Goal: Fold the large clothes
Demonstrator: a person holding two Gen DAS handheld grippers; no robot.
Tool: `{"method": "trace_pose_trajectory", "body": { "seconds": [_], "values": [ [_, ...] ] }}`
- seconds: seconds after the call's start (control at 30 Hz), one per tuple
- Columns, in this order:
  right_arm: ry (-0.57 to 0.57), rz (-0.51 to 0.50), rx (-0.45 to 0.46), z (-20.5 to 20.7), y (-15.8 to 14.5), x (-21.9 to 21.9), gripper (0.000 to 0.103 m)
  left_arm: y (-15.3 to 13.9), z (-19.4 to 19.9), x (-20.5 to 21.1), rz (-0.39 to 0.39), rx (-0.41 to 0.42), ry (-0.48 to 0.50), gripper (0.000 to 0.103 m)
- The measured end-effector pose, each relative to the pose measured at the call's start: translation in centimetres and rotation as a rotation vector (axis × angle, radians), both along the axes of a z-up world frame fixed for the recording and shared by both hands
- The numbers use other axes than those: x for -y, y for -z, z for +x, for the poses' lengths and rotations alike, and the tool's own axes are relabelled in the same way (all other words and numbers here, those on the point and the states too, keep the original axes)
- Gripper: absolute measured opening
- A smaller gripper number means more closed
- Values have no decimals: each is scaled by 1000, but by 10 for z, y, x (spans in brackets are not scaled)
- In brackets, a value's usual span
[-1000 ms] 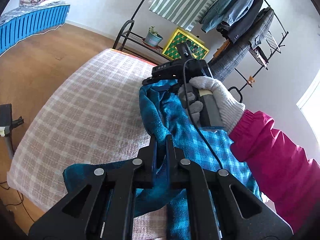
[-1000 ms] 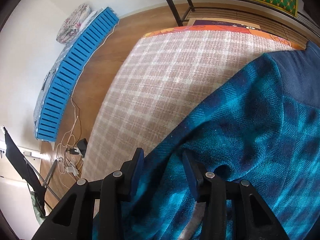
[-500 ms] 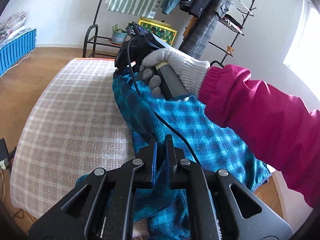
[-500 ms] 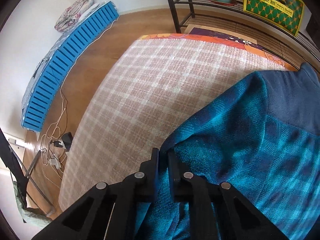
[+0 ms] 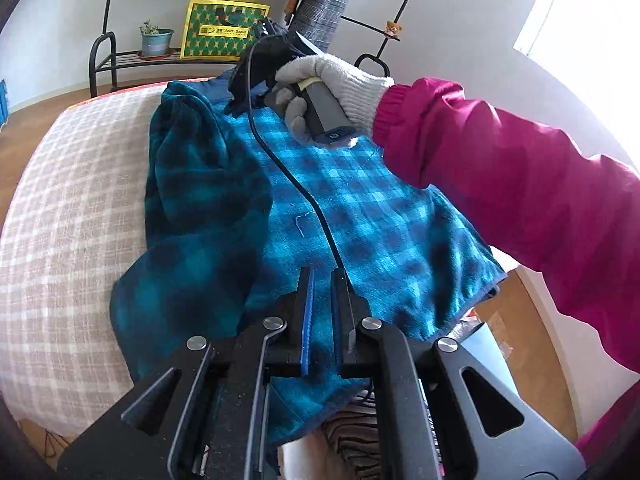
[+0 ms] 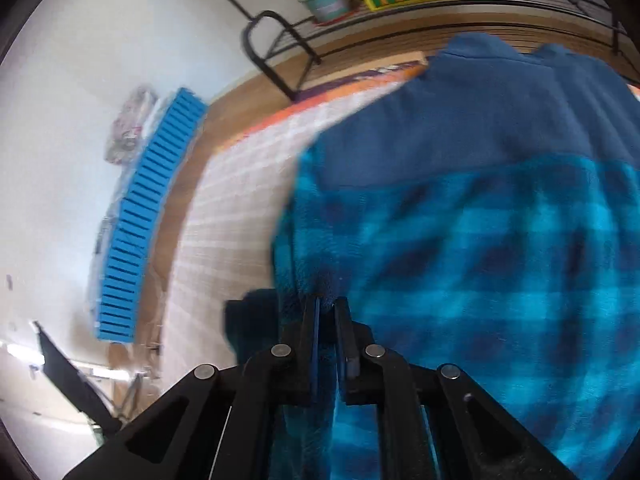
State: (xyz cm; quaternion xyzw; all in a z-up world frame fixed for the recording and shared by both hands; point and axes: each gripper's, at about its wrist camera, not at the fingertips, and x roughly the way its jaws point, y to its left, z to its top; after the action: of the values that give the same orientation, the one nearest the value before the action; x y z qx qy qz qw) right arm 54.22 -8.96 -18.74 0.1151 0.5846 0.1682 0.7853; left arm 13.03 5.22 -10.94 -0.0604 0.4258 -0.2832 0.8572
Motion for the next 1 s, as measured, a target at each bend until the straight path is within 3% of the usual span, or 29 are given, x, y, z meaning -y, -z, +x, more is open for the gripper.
{"method": "trace_pose_trajectory", "body": {
  "seconds": [0.07, 0.13, 0.23, 0.27, 0.33, 0.4, 0.53, 0.67, 0.7, 0.77, 0.8, 0.9, 1.0],
  "values": [
    [3, 1, -8, -9, 1, 21, 12, -8, -9, -13, -25, -8, -26, 10],
    [21, 49, 13, -24, -10, 41, 25, -14, -18, -31, -27, -1, -85, 33],
    [9, 114, 47, -57, -33, 61, 26, -17, -26, -67, -24, 9, -197, 42],
    [0, 125, 57, -70, -41, 66, 26, -14, -26, -79, -25, -8, -230, 43],
    [-20, 164, 78, -100, -57, 75, 30, -3, -24, -102, -28, -41, -293, 63],
    [-49, 199, 97, -132, -71, 80, 32, 14, -17, -127, -40, -86, -362, 73],
    [-100, 214, 113, -199, -76, 83, 36, 65, 7, -161, -89, -224, -489, 73],
    [-120, 218, 113, -251, -70, 83, 36, 106, 29, -164, -182, -325, -512, 73],
    [-118, 218, 110, -263, -66, 86, 36, 113, 33, -163, -179, -337, -515, 68],
    [-105, 213, 103, -280, -60, 91, 36, 124, 39, -152, -129, -337, -503, 38],
    [-99, 204, 102, -287, -57, 92, 36, 128, 40, -145, -114, -335, -481, 8],
    [-81, 188, 97, -299, -53, 102, 36, 124, 38, -140, -119, -304, -466, 4],
    [-72, 179, 95, -301, -55, 110, 36, 91, 17, -131, -137, -208, -439, 3]
  ]
}}
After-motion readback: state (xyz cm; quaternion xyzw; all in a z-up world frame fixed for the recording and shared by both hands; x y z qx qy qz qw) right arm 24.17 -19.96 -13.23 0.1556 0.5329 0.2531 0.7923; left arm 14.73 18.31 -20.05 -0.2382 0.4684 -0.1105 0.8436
